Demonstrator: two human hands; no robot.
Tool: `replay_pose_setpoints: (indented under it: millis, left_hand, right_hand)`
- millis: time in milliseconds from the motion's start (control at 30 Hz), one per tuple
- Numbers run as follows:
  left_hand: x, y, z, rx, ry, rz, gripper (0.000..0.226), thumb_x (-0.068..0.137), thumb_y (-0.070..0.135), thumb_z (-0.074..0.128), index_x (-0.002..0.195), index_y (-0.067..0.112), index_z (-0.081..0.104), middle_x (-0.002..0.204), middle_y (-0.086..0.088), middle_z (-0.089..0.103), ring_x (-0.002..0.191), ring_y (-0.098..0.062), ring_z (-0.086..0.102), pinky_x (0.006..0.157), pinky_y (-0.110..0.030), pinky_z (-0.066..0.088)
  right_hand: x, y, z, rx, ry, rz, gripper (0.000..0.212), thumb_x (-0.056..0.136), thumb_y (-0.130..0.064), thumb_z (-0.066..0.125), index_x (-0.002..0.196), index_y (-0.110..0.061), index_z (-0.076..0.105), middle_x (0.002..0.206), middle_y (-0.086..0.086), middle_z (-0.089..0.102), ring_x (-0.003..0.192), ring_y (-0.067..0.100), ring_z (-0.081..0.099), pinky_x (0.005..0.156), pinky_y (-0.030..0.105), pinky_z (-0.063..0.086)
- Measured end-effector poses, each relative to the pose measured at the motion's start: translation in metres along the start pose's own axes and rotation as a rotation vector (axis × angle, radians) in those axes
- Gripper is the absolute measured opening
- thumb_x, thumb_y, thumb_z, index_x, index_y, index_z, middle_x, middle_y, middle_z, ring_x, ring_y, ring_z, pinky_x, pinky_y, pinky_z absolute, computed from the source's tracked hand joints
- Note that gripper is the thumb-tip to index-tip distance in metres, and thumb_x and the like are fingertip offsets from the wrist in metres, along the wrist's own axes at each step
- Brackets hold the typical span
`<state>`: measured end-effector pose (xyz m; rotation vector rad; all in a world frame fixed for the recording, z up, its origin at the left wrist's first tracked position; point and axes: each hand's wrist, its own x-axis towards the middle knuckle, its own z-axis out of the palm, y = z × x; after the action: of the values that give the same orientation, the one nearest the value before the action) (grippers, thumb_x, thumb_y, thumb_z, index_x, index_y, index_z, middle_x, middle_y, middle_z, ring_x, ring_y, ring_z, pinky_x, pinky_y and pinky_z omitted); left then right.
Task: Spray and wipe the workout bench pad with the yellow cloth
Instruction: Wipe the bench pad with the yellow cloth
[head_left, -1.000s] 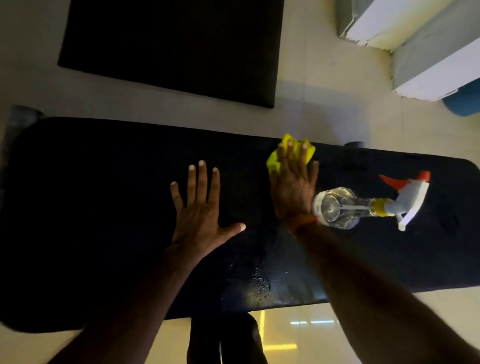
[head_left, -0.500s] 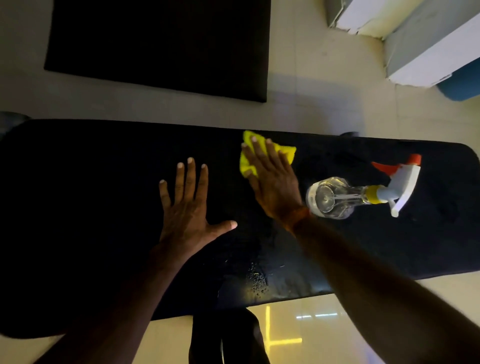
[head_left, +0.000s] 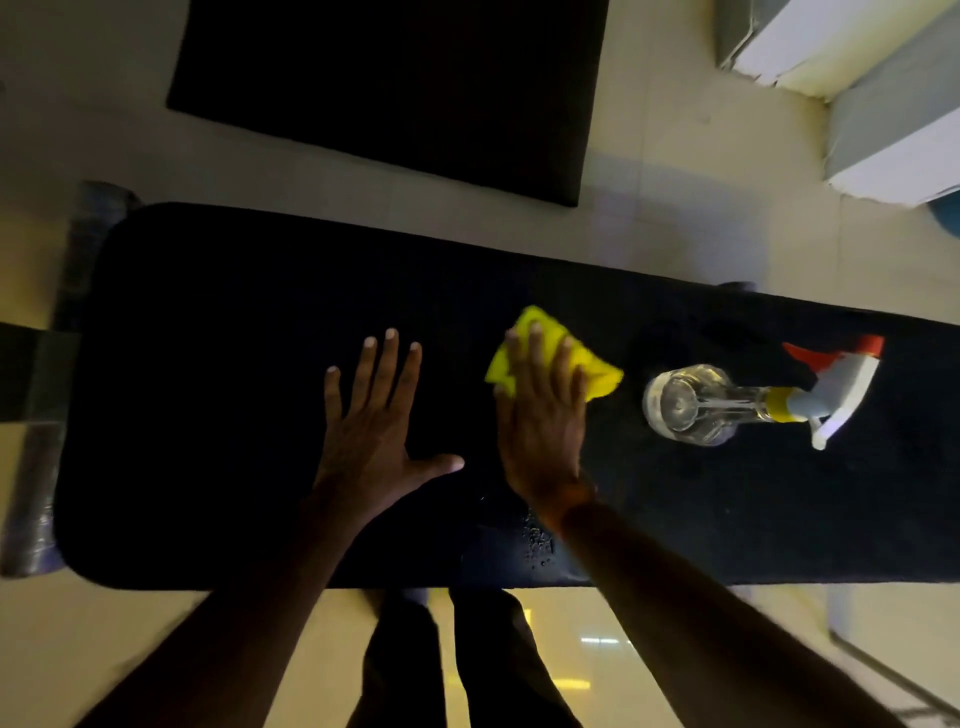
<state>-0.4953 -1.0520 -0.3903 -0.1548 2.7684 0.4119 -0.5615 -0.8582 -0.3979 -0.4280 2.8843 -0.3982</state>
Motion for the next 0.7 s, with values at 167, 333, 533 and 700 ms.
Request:
replay_pose_setpoints:
  millis: [167,333,533,700]
  left_hand:
    - [-0.017,-0.022,-0.001,0.017,0.01,-0.045,0.137,0.062,0.101,0.036,0.162,0.018,-0.003,0.17,-0.008,-0.013,0.157,-0.027,-0.011,0.123,-0.061,0.004]
    - [-0.032,-0.057,-0.005,0.022,0.021,-0.032,0.136,0.061,0.104,0.031,0.163,0.017,0.002,0.171,-0.008,-0.007,0.158,-0.027,-0.006,0.123,-0.06,0.005]
    - [-0.054,-0.102,-0.011,0.001,0.049,-0.073,0.136,0.061,0.105,0.027,0.163,0.019,0.0,0.171,-0.006,-0.007,0.158,-0.025,-0.007,0.122,-0.064,0.007]
    - [-0.063,-0.123,-0.017,-0.08,0.077,-0.142,0.142,0.058,0.105,0.032,0.163,0.014,0.001,0.171,-0.006,-0.009,0.158,-0.025,-0.009,0.123,-0.06,0.003]
  right_hand:
    - [0.014,0.009,0.002,0.001,0.057,0.02,0.058,0.106,-0.037,0.03,0.162,-0.027,0.022,0.172,-0.003,0.015,0.16,0.028,0.006,0.126,0.057,0.014]
    - [-0.002,-0.062,0.031,-0.016,-0.031,-0.276,0.061,0.103,-0.037,0.033,0.162,-0.027,0.022,0.172,-0.002,0.014,0.16,0.031,0.003,0.126,0.058,0.009]
    - [0.018,-0.104,0.038,0.085,0.073,0.145,0.064,0.1,-0.038,0.03,0.162,-0.027,0.022,0.171,-0.003,0.015,0.159,0.031,0.007,0.125,0.06,0.005]
    - [0.03,-0.114,0.049,-0.073,0.019,-0.382,0.06,0.104,-0.037,0.032,0.162,-0.027,0.022,0.171,-0.003,0.017,0.159,0.029,0.008,0.124,0.062,0.013]
